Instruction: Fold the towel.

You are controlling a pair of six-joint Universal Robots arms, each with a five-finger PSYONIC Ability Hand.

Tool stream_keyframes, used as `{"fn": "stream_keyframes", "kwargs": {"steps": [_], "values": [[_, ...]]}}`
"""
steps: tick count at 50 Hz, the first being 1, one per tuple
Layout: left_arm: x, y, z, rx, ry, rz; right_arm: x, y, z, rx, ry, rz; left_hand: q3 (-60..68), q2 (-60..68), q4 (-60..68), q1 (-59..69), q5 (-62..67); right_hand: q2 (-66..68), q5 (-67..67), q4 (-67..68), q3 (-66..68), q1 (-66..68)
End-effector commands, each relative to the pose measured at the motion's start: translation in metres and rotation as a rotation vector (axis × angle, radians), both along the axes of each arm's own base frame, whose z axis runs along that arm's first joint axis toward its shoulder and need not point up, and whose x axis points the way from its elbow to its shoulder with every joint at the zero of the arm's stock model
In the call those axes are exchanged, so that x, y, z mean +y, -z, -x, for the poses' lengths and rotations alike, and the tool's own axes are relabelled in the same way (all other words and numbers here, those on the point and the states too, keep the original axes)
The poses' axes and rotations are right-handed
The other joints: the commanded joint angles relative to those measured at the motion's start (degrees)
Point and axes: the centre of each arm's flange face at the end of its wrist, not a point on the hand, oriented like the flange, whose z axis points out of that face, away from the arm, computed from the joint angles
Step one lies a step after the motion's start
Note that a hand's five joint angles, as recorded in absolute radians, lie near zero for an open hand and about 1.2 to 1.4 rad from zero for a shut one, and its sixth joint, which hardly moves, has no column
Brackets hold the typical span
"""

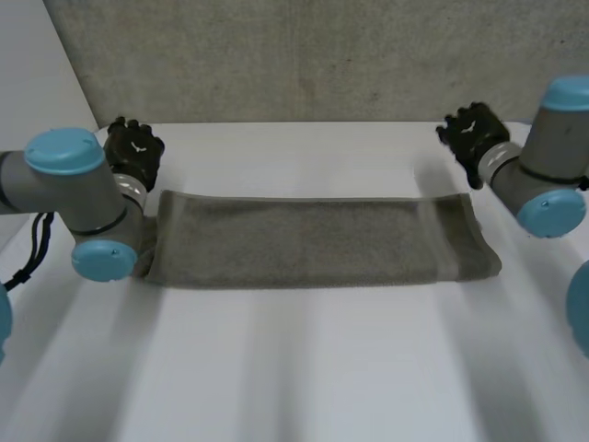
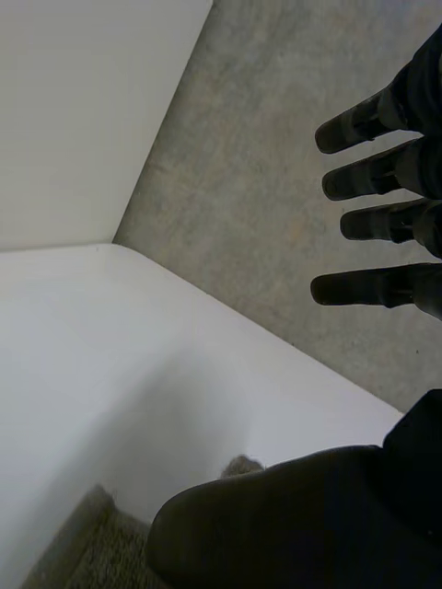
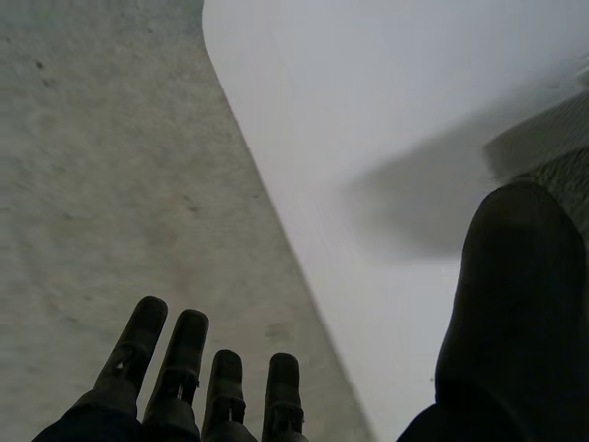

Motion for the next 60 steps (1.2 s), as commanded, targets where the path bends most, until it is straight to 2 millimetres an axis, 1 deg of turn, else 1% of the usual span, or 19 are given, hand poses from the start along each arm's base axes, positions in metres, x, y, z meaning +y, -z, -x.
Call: {"fn": "stream_keyframes", "kwargs": {"steps": [1,6,8,9,11,12,13,14,16,17,19,22,24,27,33,38,46,53,60], "values": [[0.007,-0.016,-0.013,0.011,-0.019,-0.001,-0.001,-0.03,0.017,-0.11,0.046,0.012,-0.95,-0.84,-0.8,-1.12,-1.46,-4.46,-4.09,-4.76,-4.46,-3.34],[0.018,-0.013,-0.021,-0.002,-0.028,-0.063,0.002,-0.034,0.021,-0.121,0.054,-0.004,0.23,0.33,0.38,0.05,-0.29,-4.46,-4.09,-4.76,-4.46,-3.34],[0.024,-0.009,-0.024,-0.006,-0.031,-0.097,0.016,-0.025,0.021,-0.106,0.04,-0.091,0.57,0.68,0.72,0.39,0.05,-4.46,-4.09,-4.76,-4.46,-3.34],[0.03,-0.008,-0.027,-0.007,-0.034,-0.126,0.016,-0.025,0.021,-0.106,0.04,-0.091,0.9,1.01,1.05,0.73,0.38,-4.46,-4.09,-4.76,-4.46,-3.34],[0.035,-0.005,-0.031,-0.003,-0.037,-0.154,0.038,-0.022,0.02,-0.102,-0.007,-0.172,1.24,1.35,1.39,1.06,0.72,-4.46,-4.09,-4.76,-4.46,-3.34],[0.042,-0.003,-0.033,0.011,-0.031,-0.181,0.038,-0.022,0.02,-0.102,-0.007,-0.173,1.57,1.68,1.72,1.4,1.06,-4.46,-4.09,-4.76,-4.46,-3.34],[0.042,-0.003,-0.033,0.011,-0.031,-0.181,0.05,-0.02,0.019,-0.104,-0.039,-0.211,1.58,1.69,1.73,1.4,1.06,-4.46,-4.09,-4.76,-4.46,-3.34],[0.048,-0.001,-0.033,0.03,-0.019,-0.209,0.05,-0.02,0.019,-0.104,-0.039,-0.211,1.74,1.85,1.89,1.57,1.23,-4.46,-4.09,-4.76,-4.46,-3.34],[0.053,0.001,-0.033,0.054,-0.004,-0.236,0.074,-0.011,0.015,-0.109,-0.097,-0.293,1.91,2.02,2.06,1.74,1.4,-4.46,-4.09,-4.76,-4.46,-3.34],[0.058,0.002,-0.034,0.081,0.008,-0.263,0.074,-0.011,0.015,-0.109,-0.098,-0.294,2.25,2.36,2.4,2.07,1.73,-4.46,-4.09,-4.76,-4.46,-3.34],[0.06,0.002,-0.035,0.11,0.015,-0.288,0.094,0.001,0.014,-0.11,-0.127,-0.367,2.75,2.86,2.9,2.57,2.23,-4.46,-4.09,-4.76,-4.46,-3.34],[0.063,0.005,-0.041,0.164,0.008,-0.343,0.102,0.009,0.014,-0.109,-0.133,-0.405,4.93,5.04,5.08,4.75,4.41,-4.46,-4.09,-4.76,-4.46,-3.34],[0.064,0.007,-0.043,0.186,-0.001,-0.368,0.113,0.023,0.015,-0.103,-0.135,-0.458,5.44,5.55,5.6,5.27,4.93,-3.04,-2.67,-3.35,-3.05,-1.92],[0.065,0.013,-0.043,0.22,-0.012,-0.404,0.115,0.033,0.019,-0.105,-0.124,-0.469,6.45,6.56,6.6,6.28,5.94,-1.68,-1.32,-1.99,-1.69,-0.56],[0.064,0.028,-0.045,0.238,-0.029,-0.447,0.114,0.042,0.025,-0.109,-0.109,-0.463,6.45,6.56,6.61,6.28,5.94,-1.68,-1.31,-1.99,-1.69,-0.56],[0.064,0.036,-0.044,0.249,-0.033,-0.468,0.109,0.05,0.048,-0.121,-0.049,-0.467,6.29,6.4,6.44,6.11,5.77,-0.34,0.03,-0.64,-0.34,0.78],[0.064,0.044,-0.044,0.292,-0.047,-0.494,0.104,0.059,0.071,-0.155,-0.019,-0.445,11.98,12.09,12.13,11.81,11.46,4.86,5.23,4.55,4.86,5.98],[0.063,0.05,-0.044,0.291,-0.05,-0.506,0.104,0.066,0.078,-0.162,-0.005,-0.435,13.86,13.97,14.01,13.68,13.34,10.92,11.29,10.61,10.91,12.04],[0.062,0.053,-0.044,0.293,-0.054,-0.508,0.106,0.072,0.077,-0.164,-0.007,-0.429,21.24,21.35,21.39,21.07,20.73,18.5,18.87,18.2,18.5,19.63]]}}
